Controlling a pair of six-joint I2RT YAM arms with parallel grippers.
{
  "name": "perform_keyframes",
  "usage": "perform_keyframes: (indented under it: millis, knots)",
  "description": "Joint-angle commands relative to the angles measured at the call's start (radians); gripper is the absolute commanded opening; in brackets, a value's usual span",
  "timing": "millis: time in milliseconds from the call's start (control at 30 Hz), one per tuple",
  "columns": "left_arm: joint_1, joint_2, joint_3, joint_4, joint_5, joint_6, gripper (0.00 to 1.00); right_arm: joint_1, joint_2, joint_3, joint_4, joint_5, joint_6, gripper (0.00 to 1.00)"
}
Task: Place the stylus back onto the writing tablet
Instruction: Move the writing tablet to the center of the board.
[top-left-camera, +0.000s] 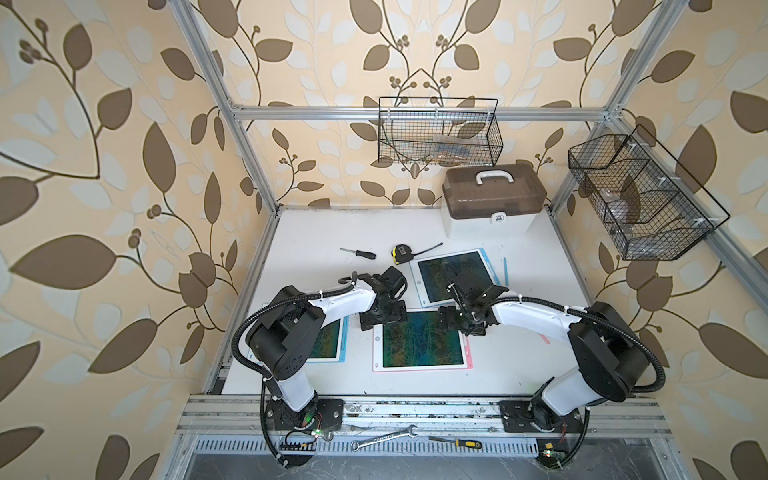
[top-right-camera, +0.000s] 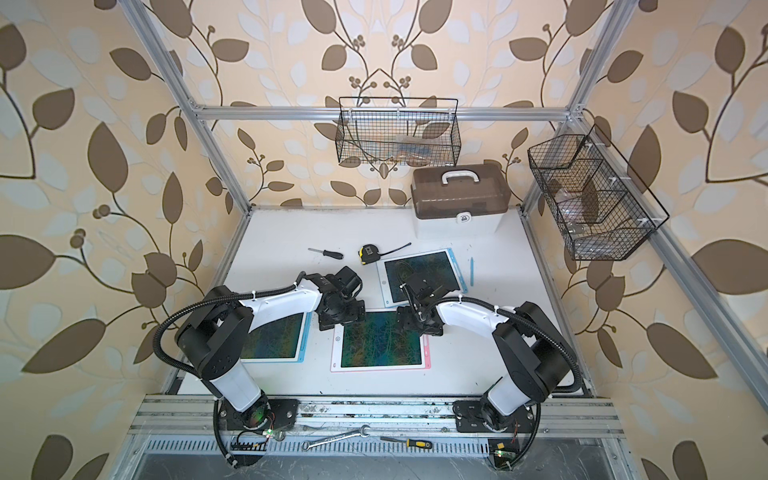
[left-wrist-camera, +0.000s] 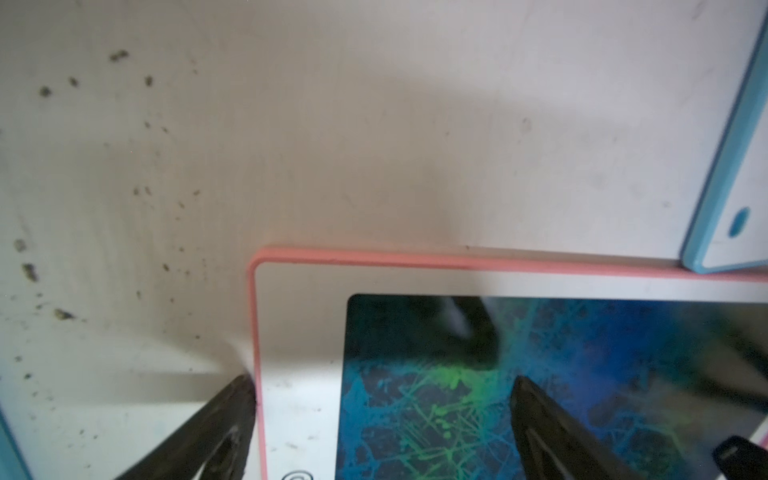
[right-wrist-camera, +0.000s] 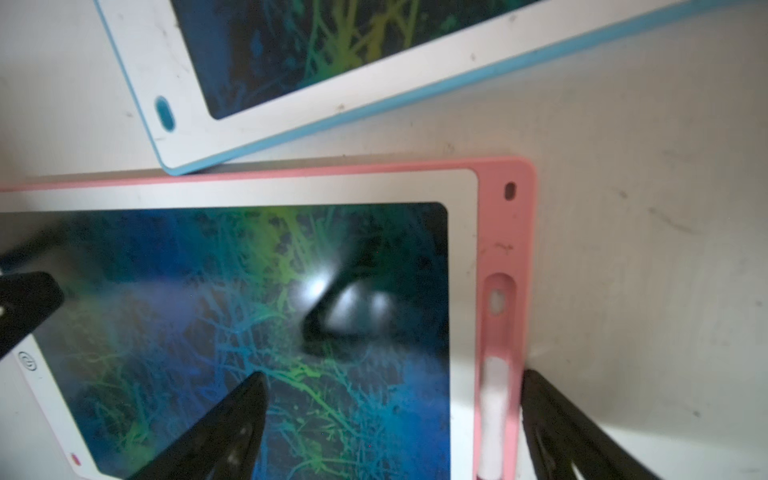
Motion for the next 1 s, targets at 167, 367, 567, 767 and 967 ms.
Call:
perform_keyframes:
  millis: [167,367,567,767,967]
  knots:
    - [0.013,-0.025,0.110,-0.188,-0.068,0.093,0.98,-0.040,-0.102,-0.056,0.009,0.012,0.073,0.95]
    - [0.011,-0.107,0.075,-0.135,-0.026,0.097,0.98,-0.016,-0.174,-0.123,-0.035,0.042,0.097,0.95]
    - [0.012,-0.187,0.055,-0.100,-0.022,0.081,0.98,0.075,-0.206,-0.162,-0.085,0.055,0.121,0.95]
    - [0.012,-0.219,0.045,-0.091,-0.020,0.059,0.98,0.102,-0.214,-0.180,-0.102,0.043,0.130,0.95]
    - [0.012,-0.255,0.003,-0.080,-0.009,0.035,0.98,0.134,-0.177,-0.177,-0.069,0.016,0.128,0.95]
